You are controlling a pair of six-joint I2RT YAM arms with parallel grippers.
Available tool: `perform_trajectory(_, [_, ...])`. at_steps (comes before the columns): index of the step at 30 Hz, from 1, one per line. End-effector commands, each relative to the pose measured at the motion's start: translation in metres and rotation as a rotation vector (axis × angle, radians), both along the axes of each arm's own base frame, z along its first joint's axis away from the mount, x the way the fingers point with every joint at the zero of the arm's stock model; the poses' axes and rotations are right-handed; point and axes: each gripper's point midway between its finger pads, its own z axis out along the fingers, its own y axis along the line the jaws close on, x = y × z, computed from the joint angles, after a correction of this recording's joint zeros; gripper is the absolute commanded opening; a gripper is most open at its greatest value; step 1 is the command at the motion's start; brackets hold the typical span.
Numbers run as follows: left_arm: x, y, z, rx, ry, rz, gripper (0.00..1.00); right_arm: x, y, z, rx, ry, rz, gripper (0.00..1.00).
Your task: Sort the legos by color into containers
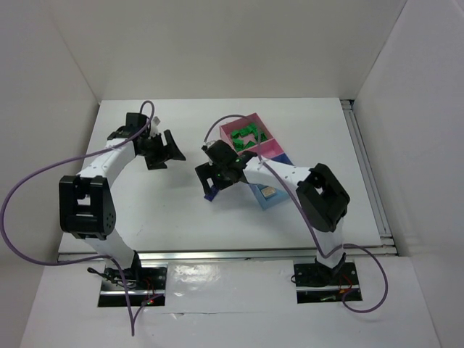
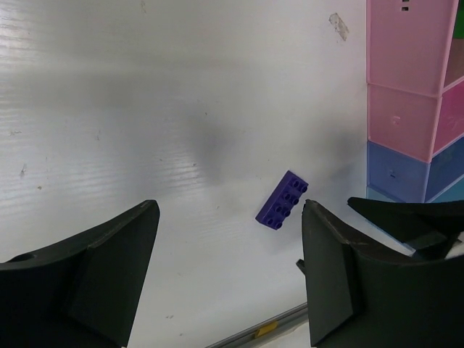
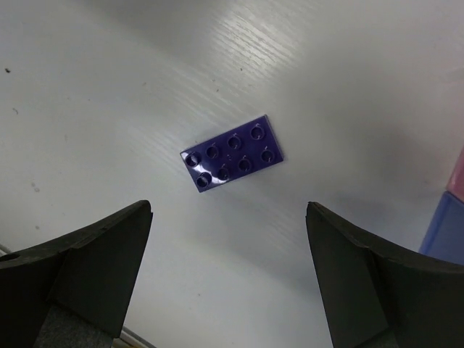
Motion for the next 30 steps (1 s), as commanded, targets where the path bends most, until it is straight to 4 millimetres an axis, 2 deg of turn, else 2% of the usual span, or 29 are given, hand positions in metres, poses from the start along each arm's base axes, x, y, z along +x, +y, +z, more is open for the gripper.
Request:
perform_trajectory(1, [0.0,-0.001,0.019,-0.004,-0.052,0.015,0.84,0.002,0.003,-0.001,0.005,0.053,-0.105,0.94])
perform_trajectory(5, [-0.002,-0.007,0.021,-0.03,-0.061,-0.031,0.83,-0.011,0.018,-0.019,0.056,0.162,-0.113,0.92])
perform_trajectory(6, [-0.002,-0.007,0.021,-0.025,-0.065,-0.039,0.83,-0.019,0.021,-0.026,0.051,0.197,-0.101,0.92])
perform_trajectory(9, [-0.002,-0.005,0.02,-0.014,-0.065,-0.032,0.83,-0.02,0.028,-0.027,0.055,0.2,-0.099,0.92])
perform_trajectory(11, [0.0,0.001,0.018,0.019,-0.069,-0.021,0.83,-0.023,0.031,-0.038,0.038,0.213,-0.092,0.89])
perform_trajectory(12, [-0.001,0.007,0.014,0.049,-0.057,-0.002,0.83,-0.017,0.036,-0.036,0.042,0.198,-0.097,0.89])
perform_trajectory(15, [0.0,0.024,0.016,0.099,-0.053,0.049,0.83,-0.016,0.037,-0.05,-0.003,0.203,-0.093,0.89])
perform_trajectory(18, [-0.001,0.032,0.017,0.12,-0.054,0.074,0.83,-0.011,0.035,-0.058,-0.027,0.188,-0.11,0.86])
perform_trajectory(19, [-0.002,0.038,0.014,0.128,-0.044,0.09,0.83,-0.006,0.041,-0.054,-0.029,0.158,-0.116,0.84])
perform_trajectory(20, [-0.002,0.04,0.017,0.137,-0.053,0.097,0.83,-0.004,0.038,-0.058,-0.055,0.152,-0.119,0.82])
perform_trajectory(21, [-0.001,0.044,0.017,0.137,-0.052,0.109,0.83,-0.001,0.034,-0.066,-0.089,0.152,-0.132,0.75])
perform_trajectory(25, [-0.004,0.061,0.016,0.141,-0.037,0.195,0.83,0.009,0.026,-0.066,-0.197,0.067,-0.179,0.6])
perform_trajectory(30, [-0.009,0.069,0.011,0.103,-0.013,0.246,0.83,0.015,0.025,-0.079,-0.262,0.053,-0.204,0.61])
